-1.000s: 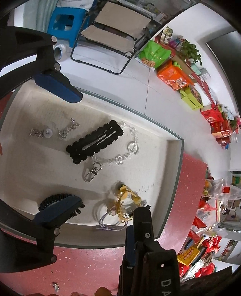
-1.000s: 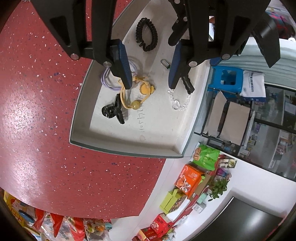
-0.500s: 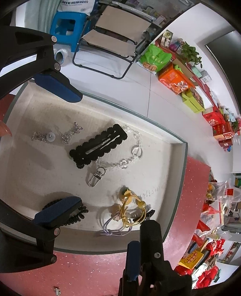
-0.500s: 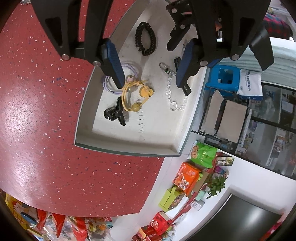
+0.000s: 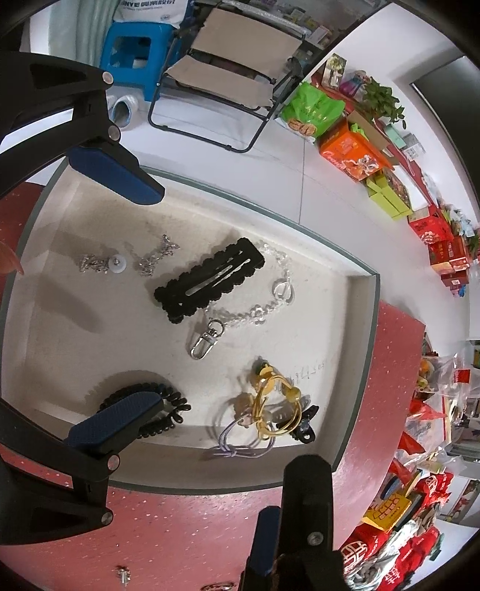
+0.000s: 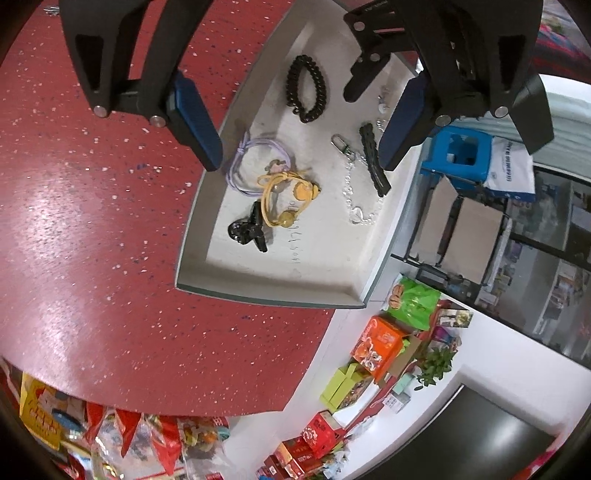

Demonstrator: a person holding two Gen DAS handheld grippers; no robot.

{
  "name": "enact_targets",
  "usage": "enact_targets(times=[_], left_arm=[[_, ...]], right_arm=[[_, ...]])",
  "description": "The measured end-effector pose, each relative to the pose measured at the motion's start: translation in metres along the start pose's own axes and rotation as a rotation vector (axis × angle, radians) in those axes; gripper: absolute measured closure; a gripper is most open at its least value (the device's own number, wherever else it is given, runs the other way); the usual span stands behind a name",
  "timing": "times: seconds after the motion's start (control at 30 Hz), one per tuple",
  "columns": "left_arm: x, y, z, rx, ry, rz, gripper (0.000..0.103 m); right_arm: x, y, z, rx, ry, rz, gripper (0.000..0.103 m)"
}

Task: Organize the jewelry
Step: 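Move both open tools back over the silver barrette and brown coil hair tie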

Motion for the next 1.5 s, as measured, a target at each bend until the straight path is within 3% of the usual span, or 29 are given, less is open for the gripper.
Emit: enact_targets(times=[0.13, 0.3, 0.57, 0.87, 1.13, 1.5], left_arm=[[0.0, 0.001, 0.002, 0.008, 0.016, 0.01, 0.001], [0.002, 0.001, 0.005, 0.017, 0.017, 0.015, 0.001], [0.026, -0.026, 0.005, -0.063, -0.04, 0.06, 0.001], [0.067, -0.13, 0.004, -0.269, -0.117, 0.189, 0.001], [0.086, -0.248, 0.018, -0.517, -0.151, 0.292, 0.001], [0.072, -0.343, 0.037, -0.732, -0.169, 0.3, 0.001]], right_arm=[[0.005, -0.003, 0.005, 0.006, -0.018, 0.032, 0.015], [0.008, -0.012, 0.015, 0.012, 0.021, 0.071, 0.015], [0.042, -0.072, 0.042, -0.077, 0.012, 0.114, 0.015], [0.108, -0.182, 0.075, -0.269, -0.07, 0.249, 0.015], [0.162, -0.281, 0.112, -0.466, -0.145, 0.348, 0.015], [0.204, -0.368, 0.138, -0.583, -0.209, 0.45, 0.015]])
Point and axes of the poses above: each gripper's, at about its wrist camera, not at the fingertips, and x roughly against the way its jaws point, y to its left, z to its underside, the point moved 7 cm from there along -x, roughly the way its jaws point, and after that the axes turned 8 degrees about -x, right-handed, at the moved point
